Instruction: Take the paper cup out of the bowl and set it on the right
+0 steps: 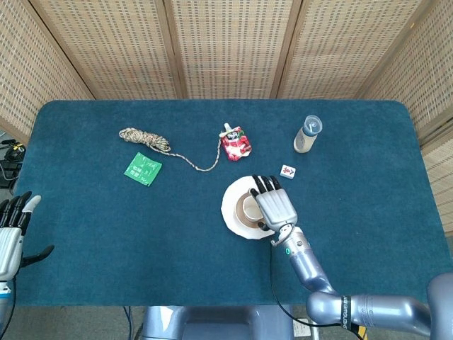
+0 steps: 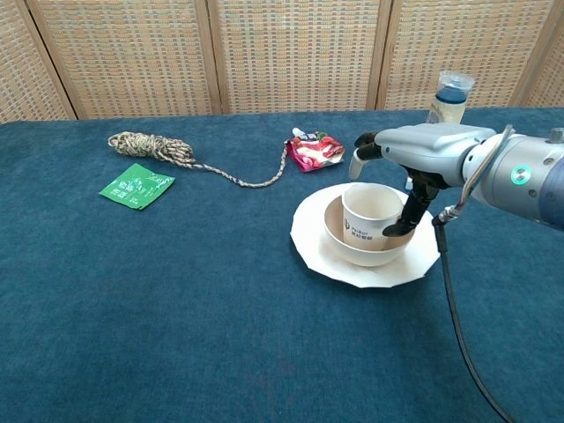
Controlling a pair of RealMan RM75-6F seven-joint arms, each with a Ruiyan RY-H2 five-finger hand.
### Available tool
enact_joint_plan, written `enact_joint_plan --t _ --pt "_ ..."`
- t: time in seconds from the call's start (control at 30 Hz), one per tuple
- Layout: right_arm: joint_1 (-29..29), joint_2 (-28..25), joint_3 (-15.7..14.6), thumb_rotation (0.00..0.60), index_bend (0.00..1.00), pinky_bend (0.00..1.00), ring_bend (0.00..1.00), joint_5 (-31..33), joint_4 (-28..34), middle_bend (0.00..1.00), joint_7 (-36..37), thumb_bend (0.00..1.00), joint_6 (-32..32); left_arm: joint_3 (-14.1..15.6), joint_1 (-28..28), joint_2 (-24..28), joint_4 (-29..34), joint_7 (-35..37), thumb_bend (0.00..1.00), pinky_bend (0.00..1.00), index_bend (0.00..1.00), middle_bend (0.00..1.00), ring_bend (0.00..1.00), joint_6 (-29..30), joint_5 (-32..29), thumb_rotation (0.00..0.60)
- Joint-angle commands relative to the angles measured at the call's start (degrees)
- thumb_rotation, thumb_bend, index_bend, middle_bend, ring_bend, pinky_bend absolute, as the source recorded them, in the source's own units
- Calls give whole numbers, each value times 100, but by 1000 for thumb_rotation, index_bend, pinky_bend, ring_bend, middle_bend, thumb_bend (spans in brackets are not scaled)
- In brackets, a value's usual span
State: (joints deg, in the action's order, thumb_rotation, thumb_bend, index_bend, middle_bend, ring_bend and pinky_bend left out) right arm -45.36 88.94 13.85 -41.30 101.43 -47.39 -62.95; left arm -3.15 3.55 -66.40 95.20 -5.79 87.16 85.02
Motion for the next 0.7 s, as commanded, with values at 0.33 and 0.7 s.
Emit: enact_joint_plan --t 0.33,0.7 --pt "-154 257 -165 600 412 60 0 -108 -322 40 110 390 -184 -9 5 14 -11 51 26 0 0 0 0 -12 -28 600" --pt "-211 72 -71 600 457 80 0 -406 51 72 79 401 -551 -2 15 -1 -16 13 26 0 0 0 0 -30 -38 600"
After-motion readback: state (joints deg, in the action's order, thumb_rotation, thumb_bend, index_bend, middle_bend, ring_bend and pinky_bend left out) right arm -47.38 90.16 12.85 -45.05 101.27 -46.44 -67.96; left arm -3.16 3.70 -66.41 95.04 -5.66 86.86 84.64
